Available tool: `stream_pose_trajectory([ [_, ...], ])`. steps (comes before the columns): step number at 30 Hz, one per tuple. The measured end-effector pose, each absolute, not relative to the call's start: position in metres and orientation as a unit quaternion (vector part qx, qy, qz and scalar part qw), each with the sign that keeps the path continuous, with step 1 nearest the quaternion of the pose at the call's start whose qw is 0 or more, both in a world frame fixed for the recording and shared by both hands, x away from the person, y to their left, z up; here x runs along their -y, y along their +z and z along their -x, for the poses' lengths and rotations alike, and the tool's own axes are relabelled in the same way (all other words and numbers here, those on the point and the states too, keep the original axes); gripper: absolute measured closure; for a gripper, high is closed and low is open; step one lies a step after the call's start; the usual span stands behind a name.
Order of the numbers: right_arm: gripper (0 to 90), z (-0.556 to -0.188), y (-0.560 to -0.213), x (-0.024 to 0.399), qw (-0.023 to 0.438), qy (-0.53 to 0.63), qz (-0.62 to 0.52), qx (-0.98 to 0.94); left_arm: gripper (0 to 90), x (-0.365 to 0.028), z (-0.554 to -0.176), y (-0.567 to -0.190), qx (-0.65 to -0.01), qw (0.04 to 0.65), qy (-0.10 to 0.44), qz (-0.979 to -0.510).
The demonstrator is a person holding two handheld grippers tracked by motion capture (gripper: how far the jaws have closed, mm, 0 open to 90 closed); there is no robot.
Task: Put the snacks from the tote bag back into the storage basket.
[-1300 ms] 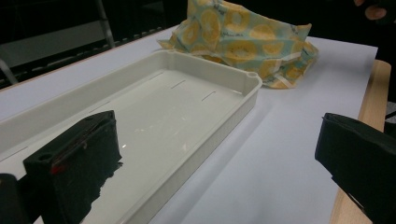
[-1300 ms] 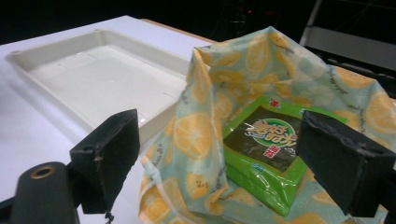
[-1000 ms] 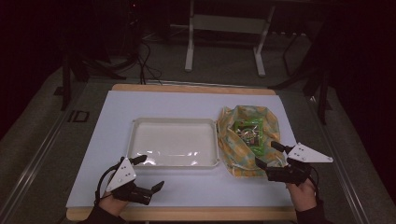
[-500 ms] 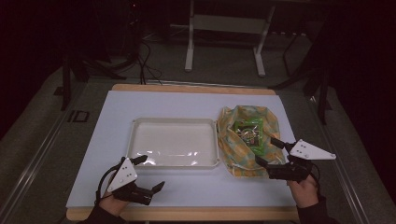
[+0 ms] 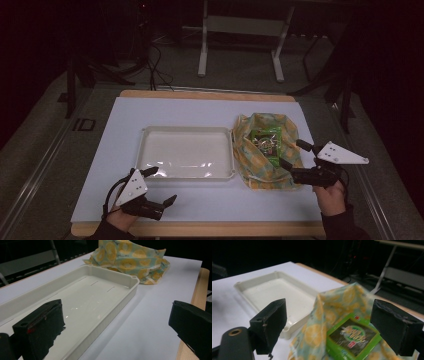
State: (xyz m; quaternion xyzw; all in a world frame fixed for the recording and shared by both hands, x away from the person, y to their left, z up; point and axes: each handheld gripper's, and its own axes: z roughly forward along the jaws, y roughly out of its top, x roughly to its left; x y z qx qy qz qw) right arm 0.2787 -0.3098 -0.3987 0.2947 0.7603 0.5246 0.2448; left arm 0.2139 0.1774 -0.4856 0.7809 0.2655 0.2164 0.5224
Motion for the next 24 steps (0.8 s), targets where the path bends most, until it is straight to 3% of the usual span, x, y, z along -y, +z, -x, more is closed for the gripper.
stream_pose_trajectory([
  [24, 13.1, -0.319, -0.377, 0.306, 0.261, 0.526, -0.301, -0.752, 0.4, -0.177, -0.214, -0.486, -0.265, 0.524, 0.214, -0.781],
])
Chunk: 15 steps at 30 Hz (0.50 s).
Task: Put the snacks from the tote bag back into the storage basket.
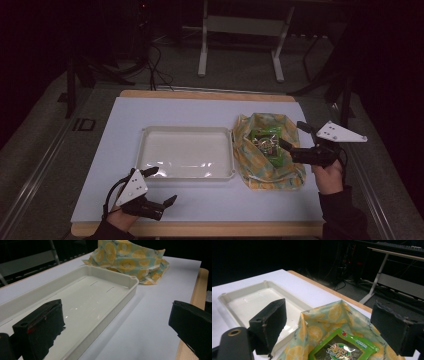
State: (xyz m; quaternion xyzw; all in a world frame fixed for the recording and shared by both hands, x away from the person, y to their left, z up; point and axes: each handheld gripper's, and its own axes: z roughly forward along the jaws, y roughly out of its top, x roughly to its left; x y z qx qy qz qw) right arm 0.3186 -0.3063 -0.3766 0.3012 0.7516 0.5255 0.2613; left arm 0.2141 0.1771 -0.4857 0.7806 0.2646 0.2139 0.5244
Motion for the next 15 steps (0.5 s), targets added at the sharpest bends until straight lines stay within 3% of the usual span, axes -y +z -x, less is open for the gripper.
stream_pose_trajectory([
  [15, 11.7, -0.351, -0.385, 0.316, 0.261, 0.525, -0.349, -0.731, 0.4, -0.177, -0.214, -0.486, -0.264, 0.525, 0.214, -0.780],
])
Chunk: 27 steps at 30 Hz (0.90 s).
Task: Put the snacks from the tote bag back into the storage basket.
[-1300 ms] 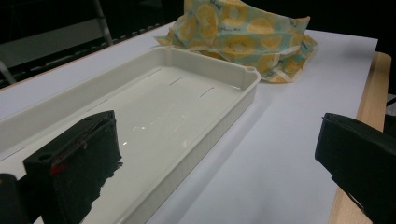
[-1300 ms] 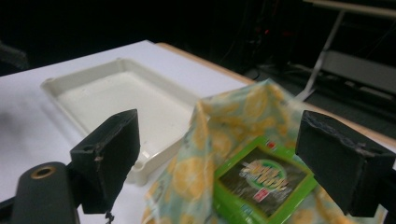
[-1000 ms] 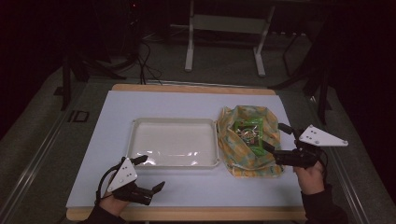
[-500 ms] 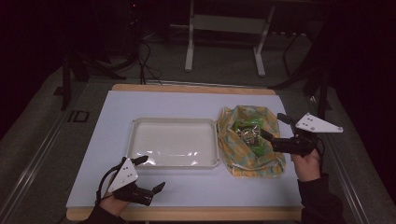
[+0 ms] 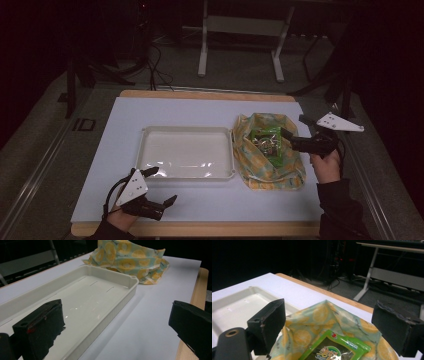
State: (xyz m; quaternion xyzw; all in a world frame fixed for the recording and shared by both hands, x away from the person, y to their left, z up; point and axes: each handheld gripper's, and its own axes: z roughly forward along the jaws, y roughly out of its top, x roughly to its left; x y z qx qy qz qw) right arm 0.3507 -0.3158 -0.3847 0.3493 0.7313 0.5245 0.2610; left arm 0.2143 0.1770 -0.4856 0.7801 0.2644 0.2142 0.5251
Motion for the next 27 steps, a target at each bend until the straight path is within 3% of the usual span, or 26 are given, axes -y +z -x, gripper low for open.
stream_pose_trajectory([
  [14, 12.8, -0.374, -0.411, 0.321, 0.248, 0.488, -0.407, -0.731, 0.4, -0.176, -0.214, -0.486, -0.262, 0.524, 0.213, -0.782],
  [27, 15.8, -0.395, -0.439, 0.324, 0.189, 0.444, -0.448, -0.753, 0.4, -0.176, -0.214, -0.486, -0.262, 0.523, 0.214, -0.782],
])
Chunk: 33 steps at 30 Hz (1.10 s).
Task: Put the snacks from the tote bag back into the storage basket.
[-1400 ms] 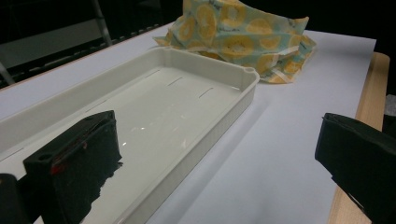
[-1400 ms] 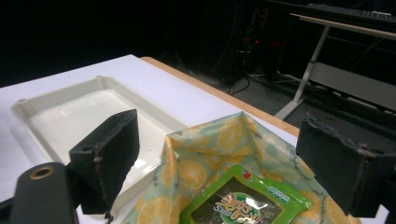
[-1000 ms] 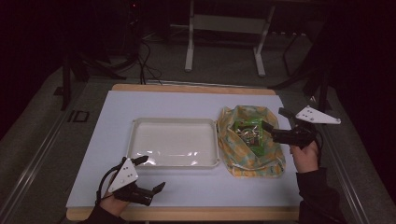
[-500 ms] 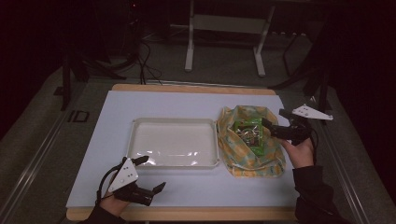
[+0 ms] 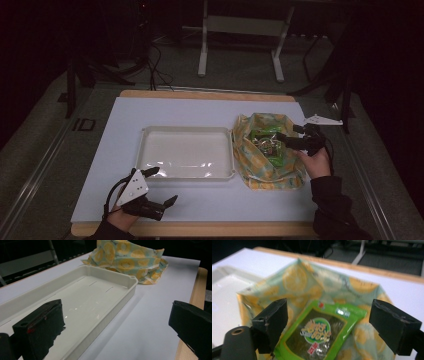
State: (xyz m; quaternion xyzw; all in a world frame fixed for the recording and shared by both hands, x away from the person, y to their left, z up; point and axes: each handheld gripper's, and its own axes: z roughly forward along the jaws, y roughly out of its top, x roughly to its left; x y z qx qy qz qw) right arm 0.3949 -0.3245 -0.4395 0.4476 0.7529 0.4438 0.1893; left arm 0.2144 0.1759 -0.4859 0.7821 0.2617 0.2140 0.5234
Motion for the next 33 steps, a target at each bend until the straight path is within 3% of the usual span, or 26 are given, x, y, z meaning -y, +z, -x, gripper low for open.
stream_pose_trajectory([
  [15, 25.2, -0.411, -0.471, 0.329, 0.152, 0.404, -0.485, -0.760, 0.4, -0.174, -0.214, -0.486, -0.255, 0.518, 0.219, -0.787],
  [25, 44.7, -0.419, -0.490, 0.331, 0.094, 0.385, -0.508, -0.765, 0.4, -0.175, -0.214, -0.486, -0.257, 0.518, 0.223, -0.785],
  [33, 53.6, -0.423, -0.498, 0.329, 0.063, 0.351, -0.516, -0.779, 0.4, -0.175, -0.214, -0.486, -0.257, 0.518, 0.223, -0.785],
])
